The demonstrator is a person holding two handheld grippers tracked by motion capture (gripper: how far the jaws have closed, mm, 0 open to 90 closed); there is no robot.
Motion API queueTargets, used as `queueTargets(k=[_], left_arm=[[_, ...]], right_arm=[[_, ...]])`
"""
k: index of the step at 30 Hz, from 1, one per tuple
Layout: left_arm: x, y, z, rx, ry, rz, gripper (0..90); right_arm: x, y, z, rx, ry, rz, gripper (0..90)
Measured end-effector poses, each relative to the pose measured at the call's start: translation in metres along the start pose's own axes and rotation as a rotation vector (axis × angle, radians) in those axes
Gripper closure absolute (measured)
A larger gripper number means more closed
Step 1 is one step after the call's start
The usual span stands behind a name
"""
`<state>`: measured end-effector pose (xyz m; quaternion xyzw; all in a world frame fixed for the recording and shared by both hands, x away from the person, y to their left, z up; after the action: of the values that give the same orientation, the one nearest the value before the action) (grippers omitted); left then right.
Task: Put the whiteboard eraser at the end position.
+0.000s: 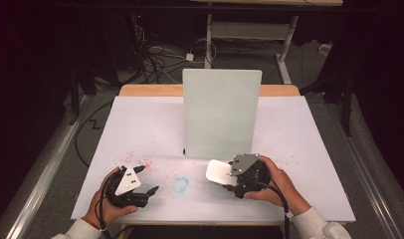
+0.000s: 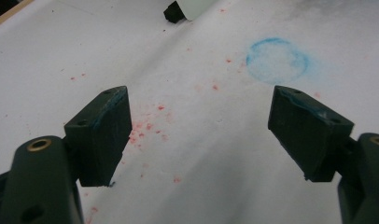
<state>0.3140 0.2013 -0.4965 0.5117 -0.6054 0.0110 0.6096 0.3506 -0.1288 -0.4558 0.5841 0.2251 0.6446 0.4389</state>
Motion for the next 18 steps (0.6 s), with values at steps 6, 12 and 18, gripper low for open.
queueTargets(k=[6, 12, 18], left_arm=[[0.0, 0.0, 0.0, 0.0, 0.0, 0.001, 20.9], [0.0, 0.0, 0.001, 0.0, -0.002, -0.001, 20.9], [0.0, 0.001, 0.001, 0.001, -0.003, -0.001, 20.9]], right_arm=[[0.0, -0.013, -0.004, 0.052, 0.028, -0.048, 30.7], [0.003, -0.022, -0.012, 0.085, 0.053, -0.078, 30.7], [0.002, -0.03, -0.016, 0.086, 0.081, -0.109, 30.6]])
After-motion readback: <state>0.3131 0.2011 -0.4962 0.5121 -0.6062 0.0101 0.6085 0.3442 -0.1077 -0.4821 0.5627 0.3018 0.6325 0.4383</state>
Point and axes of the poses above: each handheld gripper's, and its own axes: y roughly backward along the jaws, x roughly out of its top, z roughly to its right, the point moved 4 cm from there along -y, roughly forward along the jaws, and after that the axes turned 3 degrees about x, right-handed, at the moved point
